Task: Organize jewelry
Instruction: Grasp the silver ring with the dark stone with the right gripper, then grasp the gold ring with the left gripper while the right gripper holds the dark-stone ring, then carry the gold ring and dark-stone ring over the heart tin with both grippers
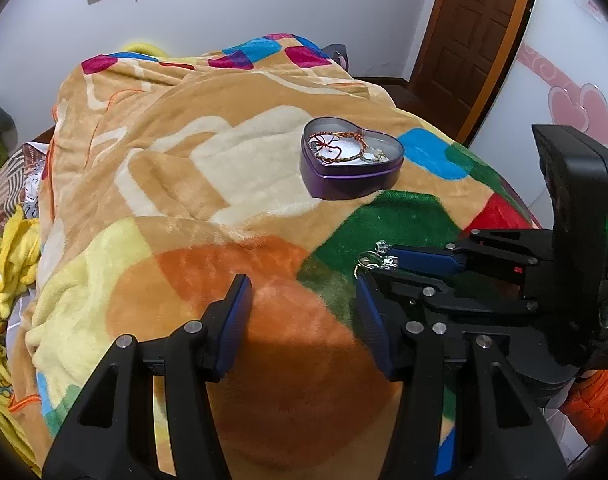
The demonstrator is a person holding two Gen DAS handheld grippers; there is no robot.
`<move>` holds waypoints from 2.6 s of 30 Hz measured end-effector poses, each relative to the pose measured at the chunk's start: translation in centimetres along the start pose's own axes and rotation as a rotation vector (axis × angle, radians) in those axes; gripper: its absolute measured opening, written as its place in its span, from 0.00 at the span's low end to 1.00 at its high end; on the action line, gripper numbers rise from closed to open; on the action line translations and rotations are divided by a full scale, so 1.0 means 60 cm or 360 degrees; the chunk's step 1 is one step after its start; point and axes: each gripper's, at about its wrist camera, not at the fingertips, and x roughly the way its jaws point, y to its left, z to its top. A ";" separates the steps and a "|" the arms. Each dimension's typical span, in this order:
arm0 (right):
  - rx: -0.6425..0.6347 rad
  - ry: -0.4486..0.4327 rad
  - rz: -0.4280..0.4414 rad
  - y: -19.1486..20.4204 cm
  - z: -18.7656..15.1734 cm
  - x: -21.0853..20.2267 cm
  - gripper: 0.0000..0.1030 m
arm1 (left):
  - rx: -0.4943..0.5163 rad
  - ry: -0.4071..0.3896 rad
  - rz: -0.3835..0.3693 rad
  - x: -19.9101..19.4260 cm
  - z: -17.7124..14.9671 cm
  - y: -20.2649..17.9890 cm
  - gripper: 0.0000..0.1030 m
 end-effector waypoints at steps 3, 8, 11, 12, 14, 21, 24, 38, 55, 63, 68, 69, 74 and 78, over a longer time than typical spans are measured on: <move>-0.0007 -0.0014 0.0003 -0.001 0.001 -0.006 0.10 | 0.0019 0.0006 0.0000 0.003 -0.001 -0.003 0.52; 0.0009 -0.0077 -0.0009 -0.005 -0.001 -0.025 0.10 | 0.0030 0.0022 -0.0034 0.010 0.002 -0.012 0.52; 0.0037 -0.0127 -0.0015 -0.012 -0.001 -0.043 0.10 | 0.0041 0.0037 -0.0060 0.016 0.005 -0.020 0.49; 0.0045 -0.0139 -0.0021 -0.015 0.000 -0.048 0.10 | 0.0053 0.0046 -0.0072 0.019 0.006 -0.024 0.47; 0.0068 -0.0168 -0.0033 -0.024 0.000 -0.059 0.10 | 0.0077 0.0063 -0.0089 0.027 0.007 -0.035 0.44; 0.0135 -0.0203 -0.0078 -0.052 -0.002 -0.074 0.10 | 0.0181 0.0149 -0.0089 0.070 0.004 -0.068 0.30; 0.0151 -0.0207 -0.0089 -0.059 -0.007 -0.077 0.10 | 0.0195 0.0140 -0.0064 0.080 0.004 -0.072 0.30; 0.0161 -0.0243 -0.0083 -0.062 -0.010 -0.092 0.10 | 0.0261 0.0085 -0.0002 0.069 0.001 -0.089 0.17; 0.0144 -0.0374 -0.0146 -0.068 0.029 -0.132 0.10 | 0.0217 -0.0150 -0.0013 -0.021 0.058 -0.081 0.17; 0.0114 -0.0448 -0.0154 -0.067 0.059 -0.142 0.10 | 0.0184 -0.0256 0.0004 -0.040 0.102 -0.064 0.17; 0.0106 -0.0469 -0.0143 -0.068 0.073 -0.139 0.10 | 0.0167 -0.0311 0.0003 -0.045 0.124 -0.051 0.17; 0.0106 -0.0472 -0.0138 -0.068 0.076 -0.137 0.10 | 0.0167 -0.0322 0.0005 -0.044 0.130 -0.049 0.17; 0.0108 -0.0471 -0.0125 -0.070 0.089 -0.120 0.10 | 0.0159 -0.0336 0.0002 -0.032 0.144 -0.044 0.17; 0.0111 -0.0449 -0.0121 -0.077 0.097 -0.103 0.10 | 0.0149 -0.0317 -0.0012 -0.011 0.151 -0.038 0.17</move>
